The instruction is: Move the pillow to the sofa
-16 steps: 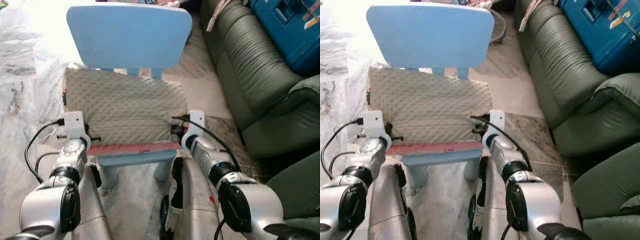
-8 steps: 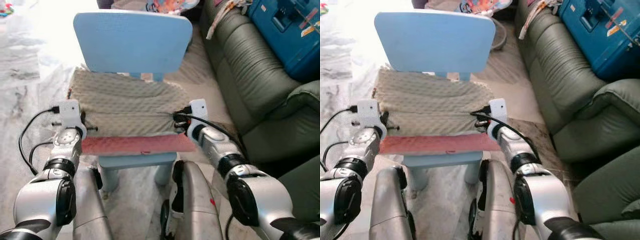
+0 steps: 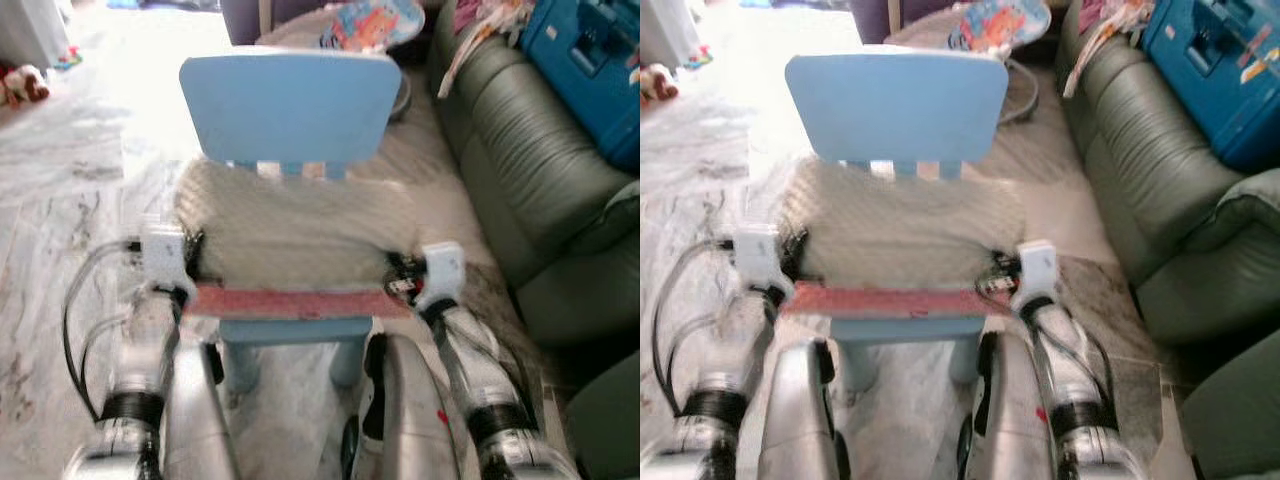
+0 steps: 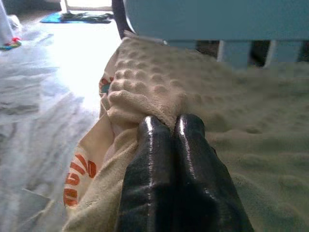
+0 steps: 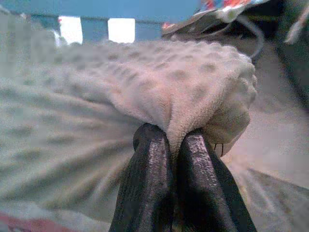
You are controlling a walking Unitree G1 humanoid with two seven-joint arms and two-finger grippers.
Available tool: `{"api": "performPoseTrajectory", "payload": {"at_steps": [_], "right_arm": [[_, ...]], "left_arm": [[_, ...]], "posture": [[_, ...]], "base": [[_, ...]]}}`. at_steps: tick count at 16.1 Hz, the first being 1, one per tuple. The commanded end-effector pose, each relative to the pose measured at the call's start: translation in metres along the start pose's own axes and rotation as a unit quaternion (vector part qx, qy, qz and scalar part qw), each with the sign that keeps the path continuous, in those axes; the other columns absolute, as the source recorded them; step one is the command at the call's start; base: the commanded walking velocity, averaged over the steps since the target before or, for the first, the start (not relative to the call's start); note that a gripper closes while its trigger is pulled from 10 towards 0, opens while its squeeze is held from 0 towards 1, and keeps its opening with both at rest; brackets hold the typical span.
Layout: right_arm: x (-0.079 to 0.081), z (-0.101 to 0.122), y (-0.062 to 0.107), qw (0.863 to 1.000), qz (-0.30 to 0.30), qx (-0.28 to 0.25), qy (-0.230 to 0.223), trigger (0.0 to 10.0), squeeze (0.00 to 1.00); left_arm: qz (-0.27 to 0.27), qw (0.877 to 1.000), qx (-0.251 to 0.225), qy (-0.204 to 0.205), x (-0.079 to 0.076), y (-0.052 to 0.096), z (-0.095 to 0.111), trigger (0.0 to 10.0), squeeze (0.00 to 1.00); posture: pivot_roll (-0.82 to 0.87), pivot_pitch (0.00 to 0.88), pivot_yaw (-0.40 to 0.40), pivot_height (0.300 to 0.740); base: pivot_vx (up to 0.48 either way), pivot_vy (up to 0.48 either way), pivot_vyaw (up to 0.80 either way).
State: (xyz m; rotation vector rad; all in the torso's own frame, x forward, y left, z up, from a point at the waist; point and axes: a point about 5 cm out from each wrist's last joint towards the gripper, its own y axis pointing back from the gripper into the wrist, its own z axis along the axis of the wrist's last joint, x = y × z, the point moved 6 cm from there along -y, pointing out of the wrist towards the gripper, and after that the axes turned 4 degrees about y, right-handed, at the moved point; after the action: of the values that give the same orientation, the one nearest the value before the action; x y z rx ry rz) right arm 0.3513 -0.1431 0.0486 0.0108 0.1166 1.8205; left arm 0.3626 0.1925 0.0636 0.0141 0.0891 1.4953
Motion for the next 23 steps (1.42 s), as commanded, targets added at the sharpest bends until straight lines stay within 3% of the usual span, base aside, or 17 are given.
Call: {"api": "performPoseTrajectory", "payload": {"at_steps": [1,3,4,5,8,12,14,16,18,22,23], "right_arm": [[-0.004,0.008,0.011,0.999,-0.024,-0.025,0.009,0.0,0.0],[-0.006,0.01,0.03,0.998,-0.049,-0.033,0.015,0.2,0.0],[-0.006,0.011,0.032,0.998,-0.053,-0.032,0.016,5.4,0.0],[-0.005,0.013,0.032,0.998,-0.054,-0.029,0.01,10.0,0.0],[0.004,0.031,0.029,0.997,-0.055,-0.048,-0.004,10.0,0.0],[0.009,0.033,0.03,0.998,-0.052,-0.045,-0.011,10.0,0.0],[0.007,0.032,0.03,0.998,-0.054,-0.041,-0.01,10.0,0.0],[-0.001,0.029,0.031,0.997,-0.063,-0.032,-0.009,10.0,0.0],[-0.001,0.026,0.03,0.998,-0.057,-0.024,-0.007,10.0,0.0],[-0.003,0.023,0.029,0.998,-0.065,-0.017,0.01,10.0,0.0],[-0.001,0.027,0.031,0.998,-0.055,-0.026,0.001,10.0,0.0]], "left_arm": [[-0.015,1.0,-0.027,0.007,-0.008,0.004,0.014,0.0,0.0],[-0.04,0.999,-0.014,0.025,-0.026,0.02,0.009,0.5,0.0],[-0.044,0.999,-0.01,0.021,-0.029,0.022,0.009,3.4,0.0],[-0.079,0.997,-0.012,0.007,-0.042,0.024,0.014,10.0,0.0],[-0.1,0.994,-0.008,-0.036,-0.046,0.025,0.017,10.0,0.0],[-0.1,0.993,-0.01,-0.062,-0.051,0.025,0.014,10.0,0.0],[-0.061,0.997,-0.01,-0.054,-0.041,0.026,0.015,10.0,0.0],[-0.001,0.998,-0.014,-0.058,-0.02,0.031,0.015,10.0,0.0],[0.03,0.997,-0.029,-0.07,-0.01,0.033,0.025,10.0,0.0],[0.042,0.997,-0.003,-0.065,-0.008,0.035,0.014,10.0,0.0],[0.018,0.997,0.0,-0.075,-0.014,0.035,0.013,10.0,0.0]], "posture": [[0.04,0.0,-0.054,0.488],[0.05,0.0,-0.07,0.488],[0.05,0.0,-0.07,0.488],[0.05,0.0,-0.074,0.488],[0.04,0.0,-0.078,0.492],[0.03,0.0,-0.071,0.538],[0.02,0.0,-0.06,0.557],[0.03,0.0,-0.064,0.58],[0.05,0.0,-0.066,0.609],[0.04,0.0,-0.056,0.638],[0.04,0.0,-0.056,0.638]], "base": [[0.0,0.0,0.0],[0.0,0.0,0.0],[0.0,0.0,0.0],[0.0,0.0,0.0],[0.0,0.0,0.0],[0.0,0.0,0.0],[0.0,0.0,0.0],[0.0,0.0,0.0],[0.0,0.0,0.0],[0.0,0.0,0.0],[0.0,0.0,0.0]]}}
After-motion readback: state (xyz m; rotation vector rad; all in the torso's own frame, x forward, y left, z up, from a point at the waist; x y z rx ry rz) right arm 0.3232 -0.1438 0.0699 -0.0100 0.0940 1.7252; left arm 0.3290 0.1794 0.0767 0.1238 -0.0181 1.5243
